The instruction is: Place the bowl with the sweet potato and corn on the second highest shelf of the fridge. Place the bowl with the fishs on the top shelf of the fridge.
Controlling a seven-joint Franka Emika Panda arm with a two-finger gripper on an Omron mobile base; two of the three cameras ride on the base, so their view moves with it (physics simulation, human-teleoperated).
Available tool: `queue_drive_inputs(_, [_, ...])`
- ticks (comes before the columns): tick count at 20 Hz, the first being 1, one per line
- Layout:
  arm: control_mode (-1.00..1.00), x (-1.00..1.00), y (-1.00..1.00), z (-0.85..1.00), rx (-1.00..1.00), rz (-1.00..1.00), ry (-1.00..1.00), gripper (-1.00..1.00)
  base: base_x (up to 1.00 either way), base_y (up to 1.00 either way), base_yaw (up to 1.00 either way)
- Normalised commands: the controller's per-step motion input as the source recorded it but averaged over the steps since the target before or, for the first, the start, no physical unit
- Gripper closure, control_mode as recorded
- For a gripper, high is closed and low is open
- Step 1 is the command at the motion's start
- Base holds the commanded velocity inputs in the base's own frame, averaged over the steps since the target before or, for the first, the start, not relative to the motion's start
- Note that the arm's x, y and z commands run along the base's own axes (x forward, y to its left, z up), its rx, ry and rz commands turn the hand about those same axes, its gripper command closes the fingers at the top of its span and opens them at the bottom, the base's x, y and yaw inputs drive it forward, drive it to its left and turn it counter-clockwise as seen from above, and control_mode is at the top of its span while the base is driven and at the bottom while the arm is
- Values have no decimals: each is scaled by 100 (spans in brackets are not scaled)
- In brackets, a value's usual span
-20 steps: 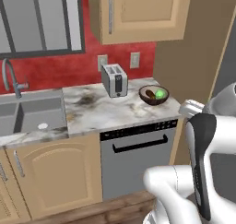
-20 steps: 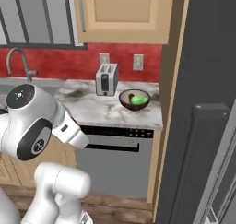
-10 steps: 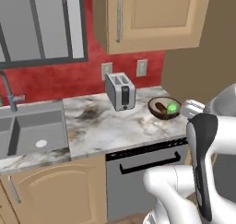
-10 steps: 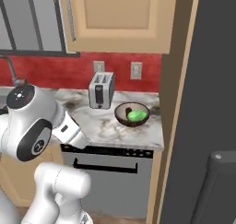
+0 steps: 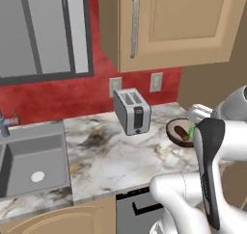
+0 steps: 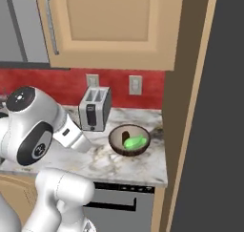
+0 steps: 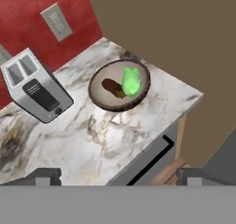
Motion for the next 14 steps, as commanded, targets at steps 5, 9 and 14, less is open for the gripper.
queue_drive_inputs(5, [-100, 18, -13, -4, 3, -4, 6, -100, 5, -38, -5])
queue_drive_inputs(9, [-100, 74, -26, -37, 10, -17, 19, -100, 0, 0, 0])
queue_drive_inputs(14, [-100, 72, -11, -65, 8, -18, 15, -100, 0, 0, 0])
